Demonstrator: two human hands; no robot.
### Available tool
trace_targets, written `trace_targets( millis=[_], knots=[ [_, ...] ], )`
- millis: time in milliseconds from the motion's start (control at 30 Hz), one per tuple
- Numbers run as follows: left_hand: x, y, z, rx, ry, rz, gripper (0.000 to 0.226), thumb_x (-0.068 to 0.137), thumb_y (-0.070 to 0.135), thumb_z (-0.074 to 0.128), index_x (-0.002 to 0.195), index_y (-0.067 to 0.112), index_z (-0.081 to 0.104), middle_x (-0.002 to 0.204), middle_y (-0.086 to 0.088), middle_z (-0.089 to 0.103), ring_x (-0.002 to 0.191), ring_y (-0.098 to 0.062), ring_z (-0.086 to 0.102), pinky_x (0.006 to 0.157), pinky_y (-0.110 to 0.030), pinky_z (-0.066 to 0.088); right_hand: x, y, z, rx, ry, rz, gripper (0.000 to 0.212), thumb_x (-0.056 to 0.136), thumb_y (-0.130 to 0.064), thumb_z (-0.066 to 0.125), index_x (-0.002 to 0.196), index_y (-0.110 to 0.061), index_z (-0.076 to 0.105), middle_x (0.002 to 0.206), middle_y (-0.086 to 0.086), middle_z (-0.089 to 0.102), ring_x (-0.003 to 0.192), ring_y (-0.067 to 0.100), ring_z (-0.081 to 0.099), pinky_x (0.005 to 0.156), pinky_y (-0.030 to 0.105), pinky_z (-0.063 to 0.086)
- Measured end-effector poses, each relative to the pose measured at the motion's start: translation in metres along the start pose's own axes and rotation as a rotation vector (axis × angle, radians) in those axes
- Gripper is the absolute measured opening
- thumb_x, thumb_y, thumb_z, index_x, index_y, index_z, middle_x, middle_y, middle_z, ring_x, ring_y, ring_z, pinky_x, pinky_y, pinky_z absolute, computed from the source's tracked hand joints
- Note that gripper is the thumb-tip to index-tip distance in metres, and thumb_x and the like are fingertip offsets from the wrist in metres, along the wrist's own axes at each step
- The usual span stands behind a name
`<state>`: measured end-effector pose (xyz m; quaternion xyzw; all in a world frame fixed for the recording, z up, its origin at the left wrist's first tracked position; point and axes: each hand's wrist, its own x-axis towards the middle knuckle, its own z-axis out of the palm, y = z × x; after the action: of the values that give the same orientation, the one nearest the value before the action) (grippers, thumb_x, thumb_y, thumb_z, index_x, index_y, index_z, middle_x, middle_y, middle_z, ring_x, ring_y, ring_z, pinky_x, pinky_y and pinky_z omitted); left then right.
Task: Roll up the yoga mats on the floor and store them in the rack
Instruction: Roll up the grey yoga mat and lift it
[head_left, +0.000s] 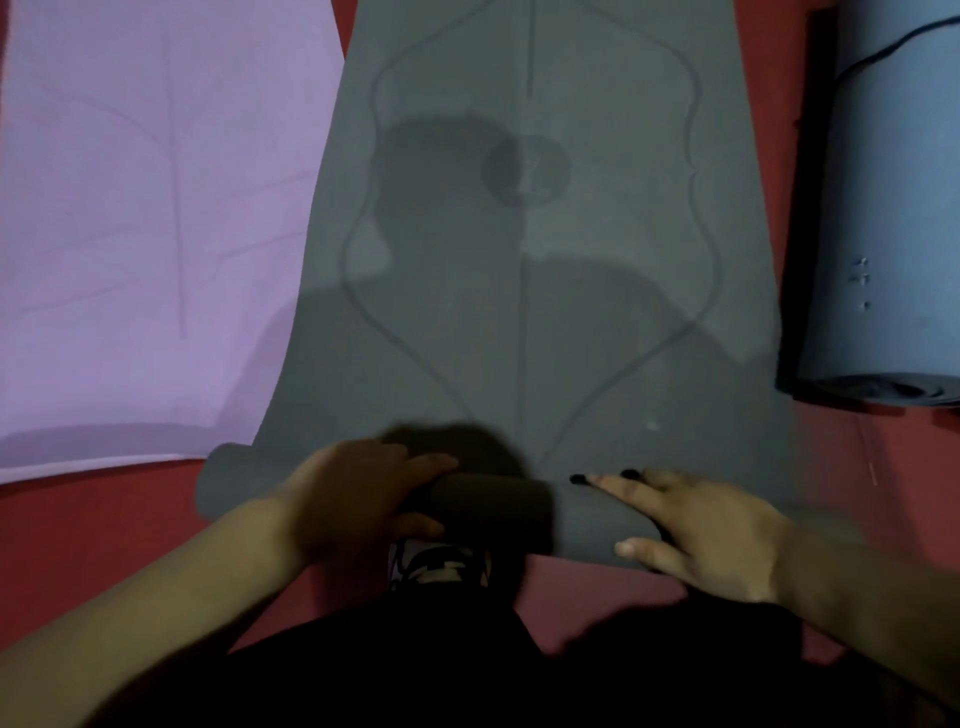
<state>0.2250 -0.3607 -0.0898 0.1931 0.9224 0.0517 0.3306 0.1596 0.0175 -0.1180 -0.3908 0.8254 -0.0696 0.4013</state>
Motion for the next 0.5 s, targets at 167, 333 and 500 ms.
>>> trace_targets(
  millis=[167, 333, 500],
  knots=[
    [0.008, -0.004, -0.01, -0.144, -0.114, -0.064, 0.078, 0.089, 0.08, 0.042, 0.156, 0.043, 0.028, 0.138, 0.001, 0.059, 0.124, -0.021, 0.058, 0.102, -0.036, 0.043, 0.0, -0.004, 0.007, -0.099, 0.199, 0.043, 0.066, 0.097, -0.076, 0.02, 0.153, -0.059, -0.01, 0.135, -0.008, 0.044, 0.121, 0.017, 0.051, 0.101, 0.034, 0.042],
    [0.013, -0.01, -0.007, -0.317, -0.235, -0.092, 0.086, 0.076, 0.081, 0.047, 0.153, 0.048, 0.03, 0.141, 0.004, 0.056, 0.128, -0.018, 0.055, 0.107, -0.035, 0.041, -0.007, -0.011, 0.036, -0.234, 0.393, 0.023, 0.074, 0.096, -0.076, 0.036, 0.16, -0.041, 0.024, 0.123, 0.001, 0.056, 0.098, 0.023, 0.06, 0.082, 0.041, 0.054],
    [0.003, -0.002, 0.002, -0.008, -0.061, -0.102, 0.087, 0.078, 0.088, 0.018, 0.157, 0.052, 0.013, 0.138, 0.002, 0.05, 0.124, -0.024, 0.053, 0.097, -0.04, 0.041, 0.008, 0.0, 0.035, -0.256, 0.411, 0.03, 0.073, 0.094, -0.079, 0.035, 0.158, -0.044, 0.027, 0.115, -0.002, 0.057, 0.091, 0.021, 0.058, 0.079, 0.039, 0.052]
  ],
)
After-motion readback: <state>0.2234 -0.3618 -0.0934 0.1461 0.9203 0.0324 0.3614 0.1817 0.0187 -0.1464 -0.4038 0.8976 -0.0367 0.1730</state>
